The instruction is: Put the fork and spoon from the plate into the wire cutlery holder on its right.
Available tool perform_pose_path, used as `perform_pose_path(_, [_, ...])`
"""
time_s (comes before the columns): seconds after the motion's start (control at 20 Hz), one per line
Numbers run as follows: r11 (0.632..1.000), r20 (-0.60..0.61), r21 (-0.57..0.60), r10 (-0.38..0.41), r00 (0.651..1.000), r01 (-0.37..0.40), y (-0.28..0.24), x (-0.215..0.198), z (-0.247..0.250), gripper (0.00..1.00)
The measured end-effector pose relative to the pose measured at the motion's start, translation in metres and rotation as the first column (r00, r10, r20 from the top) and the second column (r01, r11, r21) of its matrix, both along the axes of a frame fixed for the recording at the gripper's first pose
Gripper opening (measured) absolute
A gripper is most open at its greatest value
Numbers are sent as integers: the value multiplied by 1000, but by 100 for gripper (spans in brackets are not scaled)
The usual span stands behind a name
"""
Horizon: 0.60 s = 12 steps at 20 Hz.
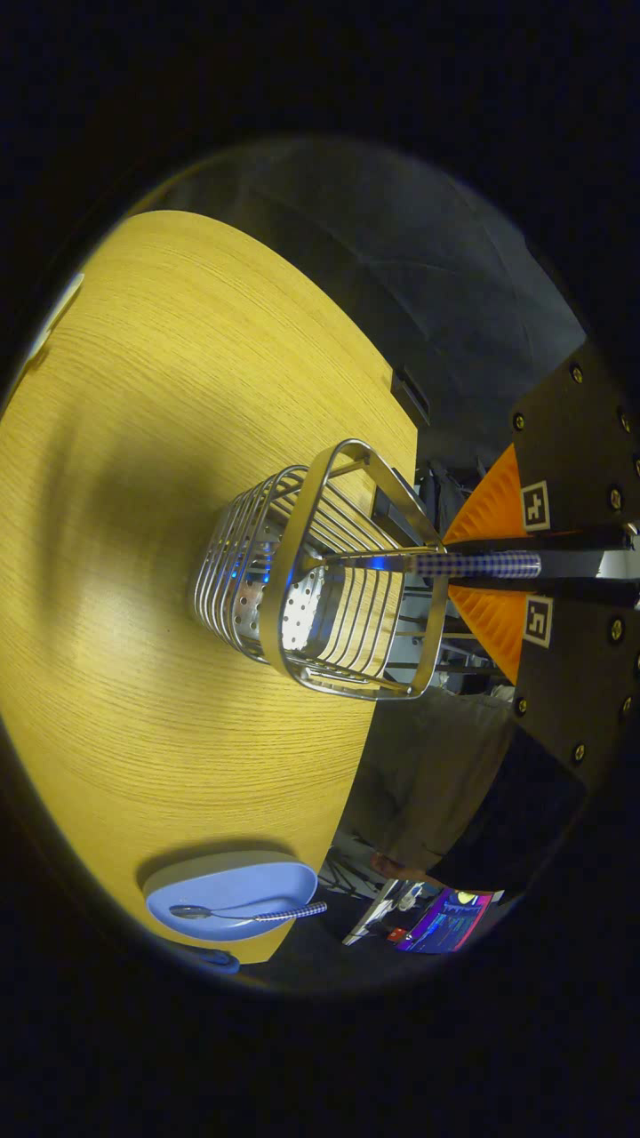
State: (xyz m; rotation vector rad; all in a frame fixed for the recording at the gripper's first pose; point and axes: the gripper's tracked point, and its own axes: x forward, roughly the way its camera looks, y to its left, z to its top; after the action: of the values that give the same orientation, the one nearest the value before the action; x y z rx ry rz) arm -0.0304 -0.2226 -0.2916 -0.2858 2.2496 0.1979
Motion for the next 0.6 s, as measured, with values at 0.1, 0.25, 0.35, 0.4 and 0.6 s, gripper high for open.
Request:
perform_pose_path(0.1, [1000,6,7,-29,1000,29,4,1,1,12])
perform_pose_path(0.25, [1000,27,12,-17,999,17,2,1,6,12])
perform_pose_path(0.35, [1000,54,10,-7,999,7,-3,-3,11,12])
perform_pose_path(0.4, [1000,67,14,-12,998,11,-2,-2,16,16])
perform_pose_path(0.6, [999,135,24,-25,991,22,-3,-6,33,24])
